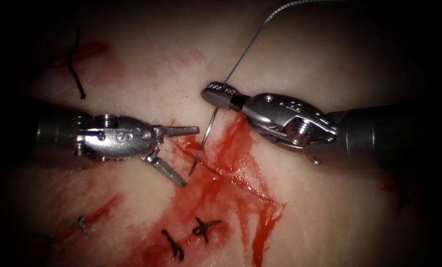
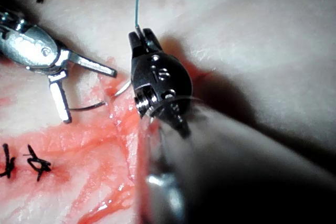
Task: Wound Closure
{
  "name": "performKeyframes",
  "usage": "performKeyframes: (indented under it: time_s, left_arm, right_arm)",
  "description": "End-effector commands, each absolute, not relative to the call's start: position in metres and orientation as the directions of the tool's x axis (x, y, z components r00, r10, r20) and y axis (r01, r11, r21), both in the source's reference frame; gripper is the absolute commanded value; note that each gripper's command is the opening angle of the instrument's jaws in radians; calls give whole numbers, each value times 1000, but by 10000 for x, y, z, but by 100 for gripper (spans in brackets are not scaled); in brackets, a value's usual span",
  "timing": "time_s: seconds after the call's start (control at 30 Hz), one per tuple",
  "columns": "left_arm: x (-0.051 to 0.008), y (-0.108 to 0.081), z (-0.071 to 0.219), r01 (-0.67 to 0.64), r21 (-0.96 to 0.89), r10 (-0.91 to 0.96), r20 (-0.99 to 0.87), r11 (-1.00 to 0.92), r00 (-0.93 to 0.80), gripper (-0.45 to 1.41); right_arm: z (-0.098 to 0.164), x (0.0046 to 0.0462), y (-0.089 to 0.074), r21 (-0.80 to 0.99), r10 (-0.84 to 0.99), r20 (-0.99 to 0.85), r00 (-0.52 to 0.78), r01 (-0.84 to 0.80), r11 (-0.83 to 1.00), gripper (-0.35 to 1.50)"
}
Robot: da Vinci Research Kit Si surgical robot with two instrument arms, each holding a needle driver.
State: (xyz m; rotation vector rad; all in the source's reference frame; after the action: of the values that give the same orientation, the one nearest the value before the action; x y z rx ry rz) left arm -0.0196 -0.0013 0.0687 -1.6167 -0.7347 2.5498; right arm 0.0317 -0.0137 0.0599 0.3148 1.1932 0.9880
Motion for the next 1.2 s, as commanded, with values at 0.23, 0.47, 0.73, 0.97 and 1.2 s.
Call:
performKeyframes:
  time_s: [0.23,0.47,0.73,0.97,1.2]
  left_arm:
    - [-209,-28,708,270,-382,232,-860,-884,-455,24]
    - [-209,-30,708,333,-343,181,-883,-878,-433,-31]
    - [-210,-21,699,306,-341,208,-895,-889,-394,47]
    - [-213,-19,703,248,-317,204,-896,-915,-394,114]
    - [-209,-18,697,272,-329,209,-897,-904,-388,62]
  right_arm:
    - [600,327,-138,704,792,-611,2,-456,544,-35]
    - [600,328,-138,660,751,-660,9,-472,585,-35]
    - [598,328,-140,646,731,-682,-22,-485,589,-35]
    - [598,330,-144,653,736,-676,-26,-483,583,-35]
    - [597,329,-146,642,726,-688,-17,-482,597,-33]
